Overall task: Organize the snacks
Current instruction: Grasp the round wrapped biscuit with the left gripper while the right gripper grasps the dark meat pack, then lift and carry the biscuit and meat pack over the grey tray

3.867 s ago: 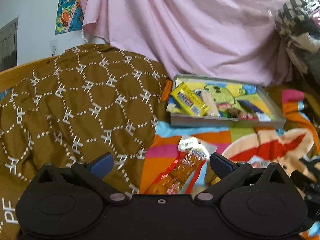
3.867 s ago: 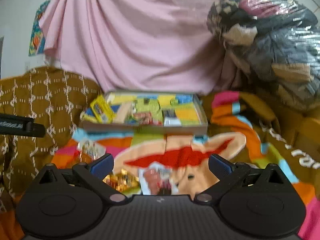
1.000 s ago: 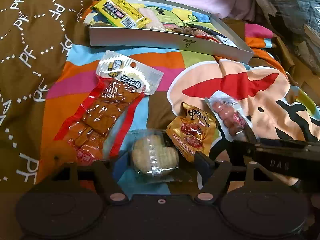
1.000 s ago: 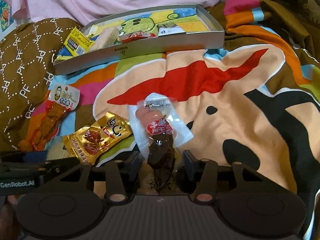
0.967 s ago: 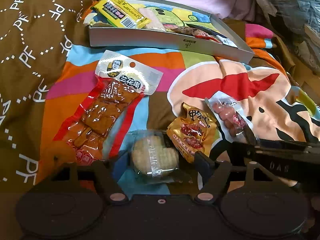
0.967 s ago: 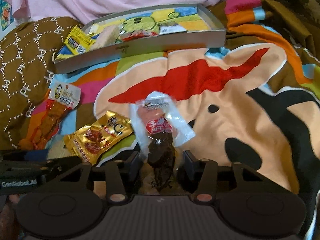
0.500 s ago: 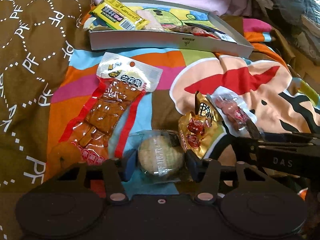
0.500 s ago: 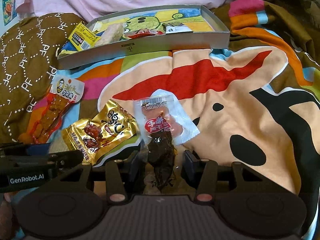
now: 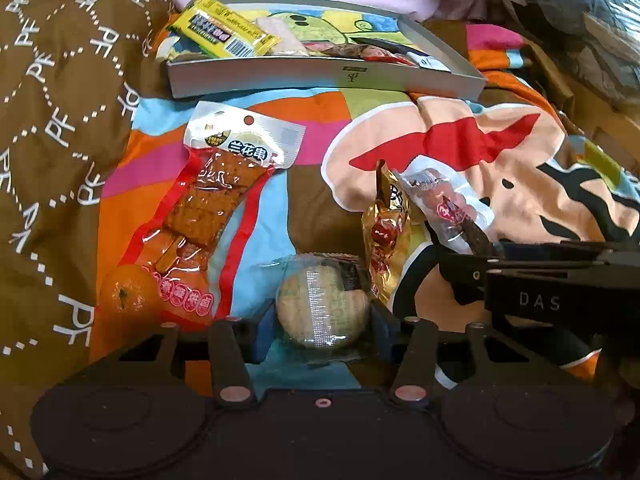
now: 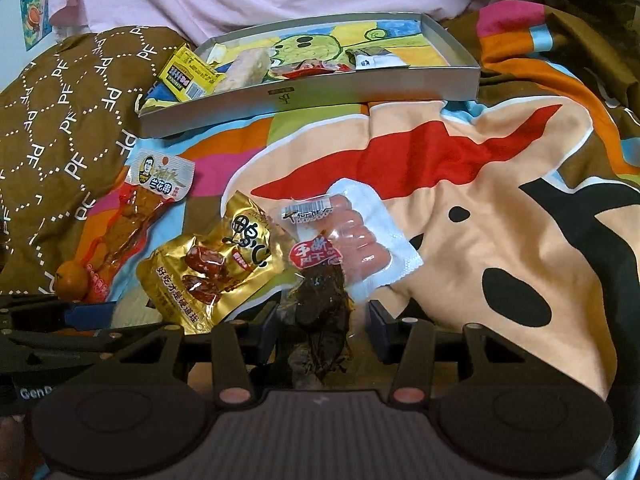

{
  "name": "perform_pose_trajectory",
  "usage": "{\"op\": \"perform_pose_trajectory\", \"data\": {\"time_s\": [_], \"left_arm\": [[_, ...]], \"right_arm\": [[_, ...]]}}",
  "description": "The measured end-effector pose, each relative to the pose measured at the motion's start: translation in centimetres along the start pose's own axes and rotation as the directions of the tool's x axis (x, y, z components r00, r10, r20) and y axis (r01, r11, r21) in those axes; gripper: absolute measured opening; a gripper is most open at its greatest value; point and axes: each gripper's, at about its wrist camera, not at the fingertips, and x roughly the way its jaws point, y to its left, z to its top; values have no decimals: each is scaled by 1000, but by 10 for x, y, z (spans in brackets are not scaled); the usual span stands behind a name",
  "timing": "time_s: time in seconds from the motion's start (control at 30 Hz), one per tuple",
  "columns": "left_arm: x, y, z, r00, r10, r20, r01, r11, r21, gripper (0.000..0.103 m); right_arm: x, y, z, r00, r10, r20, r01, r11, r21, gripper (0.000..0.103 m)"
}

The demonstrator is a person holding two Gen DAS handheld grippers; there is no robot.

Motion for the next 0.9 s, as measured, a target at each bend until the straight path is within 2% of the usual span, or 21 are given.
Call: {"op": "perform_pose_trajectory", "data": {"time_s": [0.17, 0.3, 0.47, 0.57, 0.77, 0.9], "left_arm": [[-14, 3, -3, 1000, 13, 5, -12, 999, -38, 50], [-28, 5, -7, 1000, 27, 7, -27, 996, -85, 49], [-51, -5, -11, 998, 61, 10, -60, 992, -107, 49], [-65, -14, -11, 996, 88, 18, -86, 992, -88, 49], [-91, -37, -3, 988, 139, 73, -134, 988, -77, 49], [-106, -51, 6, 972, 200, 122, -191, 978, -85, 49]], "right_arm": [[-6, 5, -1, 1000, -2, 16, 2, 1000, -23, 51], [-12, 18, -2, 999, -26, 38, 30, 994, -101, 51], [-26, 34, -7, 992, -62, 108, 84, 973, -213, 51], [-35, 41, -10, 986, -66, 153, 104, 961, -256, 51], [-57, 42, -14, 970, -59, 237, 126, 953, -277, 51], [-73, 35, -12, 954, -52, 295, 130, 959, -251, 51]]}}
